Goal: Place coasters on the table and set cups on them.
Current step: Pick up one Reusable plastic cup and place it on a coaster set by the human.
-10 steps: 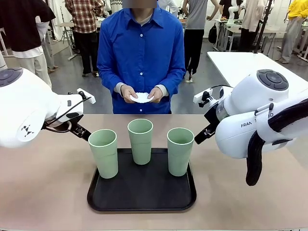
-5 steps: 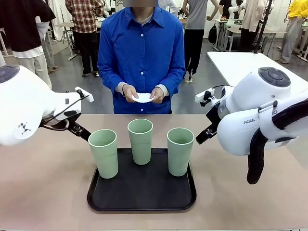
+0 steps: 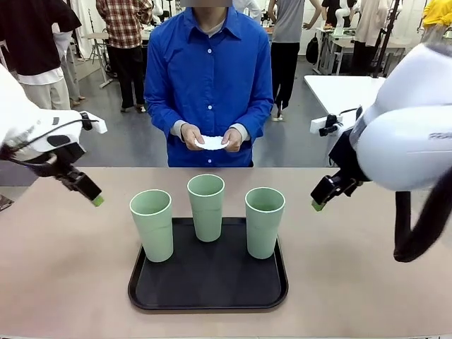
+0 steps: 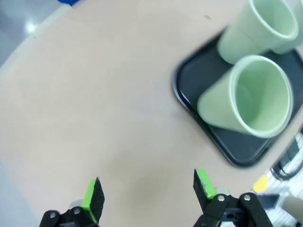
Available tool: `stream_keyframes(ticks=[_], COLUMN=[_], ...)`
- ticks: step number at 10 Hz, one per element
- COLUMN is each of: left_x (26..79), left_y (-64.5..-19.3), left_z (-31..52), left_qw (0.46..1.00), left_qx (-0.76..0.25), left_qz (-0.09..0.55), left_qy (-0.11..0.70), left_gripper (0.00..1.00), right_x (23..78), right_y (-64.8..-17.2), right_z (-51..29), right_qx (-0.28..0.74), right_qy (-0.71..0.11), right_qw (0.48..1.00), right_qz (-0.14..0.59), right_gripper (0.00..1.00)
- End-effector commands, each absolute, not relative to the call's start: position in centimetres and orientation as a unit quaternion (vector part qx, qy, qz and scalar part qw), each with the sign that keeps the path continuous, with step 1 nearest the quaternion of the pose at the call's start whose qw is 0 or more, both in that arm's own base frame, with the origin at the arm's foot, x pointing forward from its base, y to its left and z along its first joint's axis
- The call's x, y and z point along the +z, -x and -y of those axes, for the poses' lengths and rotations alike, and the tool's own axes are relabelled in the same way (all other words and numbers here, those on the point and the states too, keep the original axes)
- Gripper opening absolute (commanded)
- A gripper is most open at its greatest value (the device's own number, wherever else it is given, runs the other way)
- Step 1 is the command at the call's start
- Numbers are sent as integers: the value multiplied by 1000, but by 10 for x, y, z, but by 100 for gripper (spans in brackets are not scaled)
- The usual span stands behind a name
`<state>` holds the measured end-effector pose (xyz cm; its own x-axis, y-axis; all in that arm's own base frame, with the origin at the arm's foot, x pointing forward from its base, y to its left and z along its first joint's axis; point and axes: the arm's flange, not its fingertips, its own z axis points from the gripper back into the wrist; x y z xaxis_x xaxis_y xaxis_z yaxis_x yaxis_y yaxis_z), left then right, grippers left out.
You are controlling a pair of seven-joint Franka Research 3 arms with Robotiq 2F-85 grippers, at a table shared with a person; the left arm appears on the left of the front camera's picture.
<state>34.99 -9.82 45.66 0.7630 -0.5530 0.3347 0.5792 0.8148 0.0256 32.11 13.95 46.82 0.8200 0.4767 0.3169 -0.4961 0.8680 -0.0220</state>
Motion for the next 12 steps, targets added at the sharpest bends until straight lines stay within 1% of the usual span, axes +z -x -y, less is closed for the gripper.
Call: stream_keyframes(ticks=[1,2,3,4,5,6,7,8,9,10,11,12], left_x=[469,471,466,481,481,481,487,491,501,498,487,471], left_y=[-296,-289,-284,-314,-314,-314,-306,-313,-318,-329,-340,-349], left_z=[93,96,106,97,97,97,101,76,48,17,-17,-46], left_qw=[945,949,950,943,943,943,944,936,905,882,853,832], left_qx=[-289,-277,-263,-299,-299,-299,-295,-252,-219,-171,-134,-99], left_qz=[131,121,139,126,126,126,124,118,110,102,82,72], left_qy=[79,89,93,76,76,76,86,216,347,428,497,541], left_gripper=[100,100,100,100,100,100,100,100,100,100,100,100], right_x=[455,446,484,484,484,493,492,485,476,462,442,422], right_y=[-236,-232,-295,-295,-295,-276,-290,-296,-298,-302,-307,-312], right_z=[-136,-135,-145,-145,-145,-148,-125,-93,-52,-6,39,74], right_qx=[240,239,251,251,251,248,208,151,68,-7,-63,-95], right_qy=[-48,-42,-35,-35,-35,-34,-217,-353,-490,-575,-607,-618], right_qw=[961,963,957,957,957,959,948,919,866,815,789,778], right_qz=[129,118,140,140,140,130,108,94,73,70,70,56], right_gripper=[100,100,100,100,100,100,100,100,100,100,100,100])
